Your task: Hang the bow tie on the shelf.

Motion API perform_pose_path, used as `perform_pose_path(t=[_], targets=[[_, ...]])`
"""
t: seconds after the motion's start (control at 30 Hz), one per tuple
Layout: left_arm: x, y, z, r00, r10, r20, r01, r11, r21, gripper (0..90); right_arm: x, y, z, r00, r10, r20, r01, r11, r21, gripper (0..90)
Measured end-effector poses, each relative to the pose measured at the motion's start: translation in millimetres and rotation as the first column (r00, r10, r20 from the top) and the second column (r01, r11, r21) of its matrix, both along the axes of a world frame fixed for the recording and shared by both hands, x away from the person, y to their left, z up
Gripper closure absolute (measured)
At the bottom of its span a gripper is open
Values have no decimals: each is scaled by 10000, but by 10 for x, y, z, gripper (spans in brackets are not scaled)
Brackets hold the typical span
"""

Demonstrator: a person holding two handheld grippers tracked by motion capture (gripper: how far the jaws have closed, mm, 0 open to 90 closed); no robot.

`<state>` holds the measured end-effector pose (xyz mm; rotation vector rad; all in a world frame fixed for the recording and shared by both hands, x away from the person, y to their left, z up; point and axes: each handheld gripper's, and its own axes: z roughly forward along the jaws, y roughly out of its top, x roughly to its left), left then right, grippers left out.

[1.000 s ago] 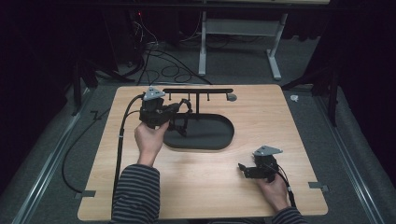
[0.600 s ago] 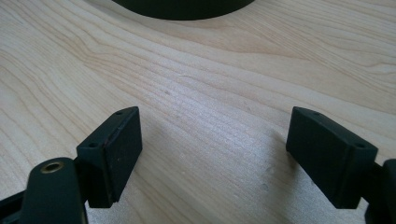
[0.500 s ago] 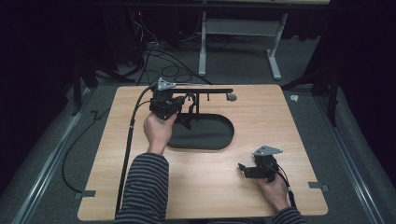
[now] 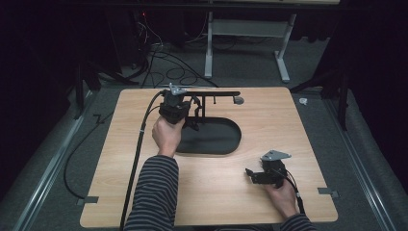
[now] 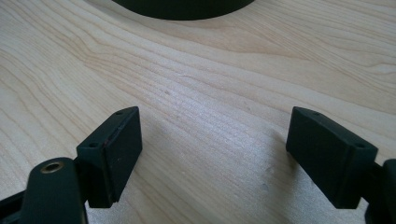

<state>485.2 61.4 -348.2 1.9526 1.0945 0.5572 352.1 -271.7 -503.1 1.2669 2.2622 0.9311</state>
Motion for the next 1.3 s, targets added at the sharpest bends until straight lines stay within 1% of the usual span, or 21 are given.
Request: perform_pose_path(t=[0.27, 0.43, 0.67, 0.9, 1.0, 1.13, 1.3], targets=[[14, 37, -42, 9998, 64, -161, -65, 10000, -15, 852, 0, 1, 0, 10000, -4, -2, 4, 10000, 4, 196], [1, 58, -37, 9999, 59, -145, -60, 10000, -70, 845, 1, -1, 0, 10000, 15, 15, -15, 10000, -11, 197], [-62, 106, -18, 9999, -120, -115, 119, 9999, -65, 795, 1, 0, 0, 10000, 12, 14, -12, 10000, -9, 196], [-142, 163, 25, 9995, -297, 83, 297, 9995, -103, 751, 1, -1, 0, 10000, 13, 15, -13, 10000, -12, 196], [-177, 206, 36, 9991, -420, 71, 421, 9990, -160, 714, 1, -1, 0, 10000, 13, 16, -13, 10000, -13, 196], [-218, 247, 38, 9986, -532, 45, 533, 9981, -315, 698, 2, -1, 0, 10000, 26, 27, -26, 10000, -23, 196], [-257, 281, 47, 9981, -612, 88, 615, 9973, -395, 686, 1, 0, 0, 10000, 20, 18, -19, 10000, -13, 197]])
